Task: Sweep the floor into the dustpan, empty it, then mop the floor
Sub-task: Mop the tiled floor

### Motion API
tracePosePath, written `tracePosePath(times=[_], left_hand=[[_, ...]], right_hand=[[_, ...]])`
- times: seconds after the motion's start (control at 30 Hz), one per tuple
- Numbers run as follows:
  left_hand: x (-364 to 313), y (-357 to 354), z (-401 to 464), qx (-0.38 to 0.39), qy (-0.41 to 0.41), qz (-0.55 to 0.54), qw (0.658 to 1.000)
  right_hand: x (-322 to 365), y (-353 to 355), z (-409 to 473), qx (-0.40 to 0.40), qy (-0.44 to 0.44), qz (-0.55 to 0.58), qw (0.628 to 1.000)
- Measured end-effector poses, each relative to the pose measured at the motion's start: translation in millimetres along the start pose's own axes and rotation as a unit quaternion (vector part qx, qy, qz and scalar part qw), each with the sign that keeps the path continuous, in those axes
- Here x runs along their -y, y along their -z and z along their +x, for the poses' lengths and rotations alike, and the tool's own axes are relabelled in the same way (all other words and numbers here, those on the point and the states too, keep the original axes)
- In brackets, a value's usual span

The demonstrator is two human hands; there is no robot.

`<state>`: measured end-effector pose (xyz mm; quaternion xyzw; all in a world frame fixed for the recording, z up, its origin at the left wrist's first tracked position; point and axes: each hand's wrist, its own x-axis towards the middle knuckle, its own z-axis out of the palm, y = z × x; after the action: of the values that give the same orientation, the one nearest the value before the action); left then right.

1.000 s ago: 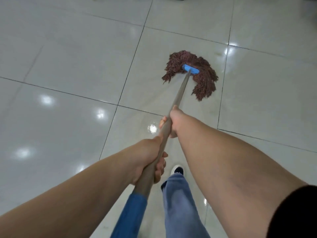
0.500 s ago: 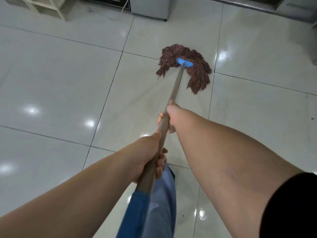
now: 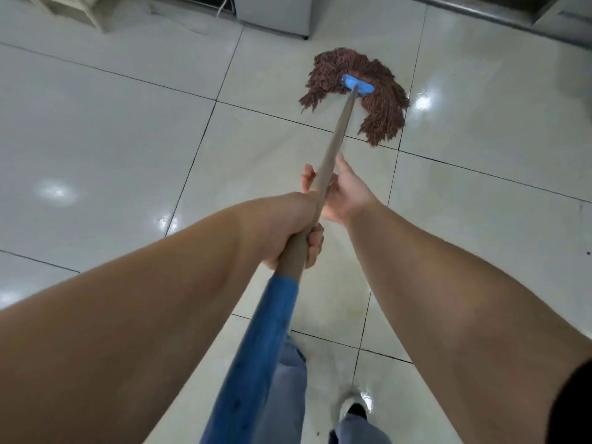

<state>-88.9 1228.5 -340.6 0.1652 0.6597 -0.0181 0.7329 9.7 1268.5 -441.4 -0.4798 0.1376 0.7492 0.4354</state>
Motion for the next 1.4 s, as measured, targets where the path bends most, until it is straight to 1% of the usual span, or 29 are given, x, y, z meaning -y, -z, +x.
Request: tracePosePath(times=[0.1, 0.2, 0.33, 0.43, 0.5, 0.7, 0.8, 0.9, 0.97, 1.03, 1.13, 1.23, 1.3, 1.4], left_hand=[[32, -22, -4, -0.019, 0.005, 0.014, 1.000], [79, -56, -13, -0.044, 0.017, 0.032, 0.998], [147, -90, -35, -0.065, 0.038, 0.018, 0.997], [193, -105, -48, -0.039, 0.045, 0.007, 0.998], [222, -108, -55, -0.027, 0.061, -0.013, 0.998], [321, -108, -72, -0.018, 0.074, -0.023, 0.997], [375, -102, -83, -0.011, 0.075, -0.026, 0.997], [454, -79, -97, -0.005, 0.064, -0.022, 0.998], [522, -59, -109, -0.010, 0.069, -0.016, 0.997], [600, -38, -123, -0.015, 0.072, -0.010, 0.997], [721, -9, -155, -0.042, 0.083, -0.001, 0.996], [842, 9, -201, -0.054, 0.121, -0.012, 0.991], [916, 17, -240, -0.040, 0.158, -0.040, 0.986], [1011, 20, -305, -0.008, 0.208, -0.071, 0.976]], right_hand=[[-15, 19, -26, -0.030, -0.021, -0.036, 0.999], [-28, 54, -57, -0.059, -0.064, -0.093, 0.992], [-48, 99, -92, -0.079, -0.081, -0.161, 0.980], [-64, 131, -105, -0.078, -0.086, -0.173, 0.978], [-77, 145, -107, -0.096, -0.073, -0.193, 0.974], [-136, 181, -121, -0.139, -0.085, -0.336, 0.928], [-179, 201, -136, -0.167, -0.092, -0.384, 0.903], [-246, 221, -163, -0.168, -0.100, -0.418, 0.887], [-306, 238, -189, -0.163, -0.124, -0.415, 0.887], [-375, 256, -218, -0.164, -0.140, -0.400, 0.891], [-492, 285, -267, -0.178, -0.146, -0.430, 0.873], [-608, 316, -330, -0.167, -0.175, -0.446, 0.862], [-675, 337, -377, -0.158, -0.200, -0.444, 0.859], [-761, 364, -451, -0.162, -0.251, -0.459, 0.837]])
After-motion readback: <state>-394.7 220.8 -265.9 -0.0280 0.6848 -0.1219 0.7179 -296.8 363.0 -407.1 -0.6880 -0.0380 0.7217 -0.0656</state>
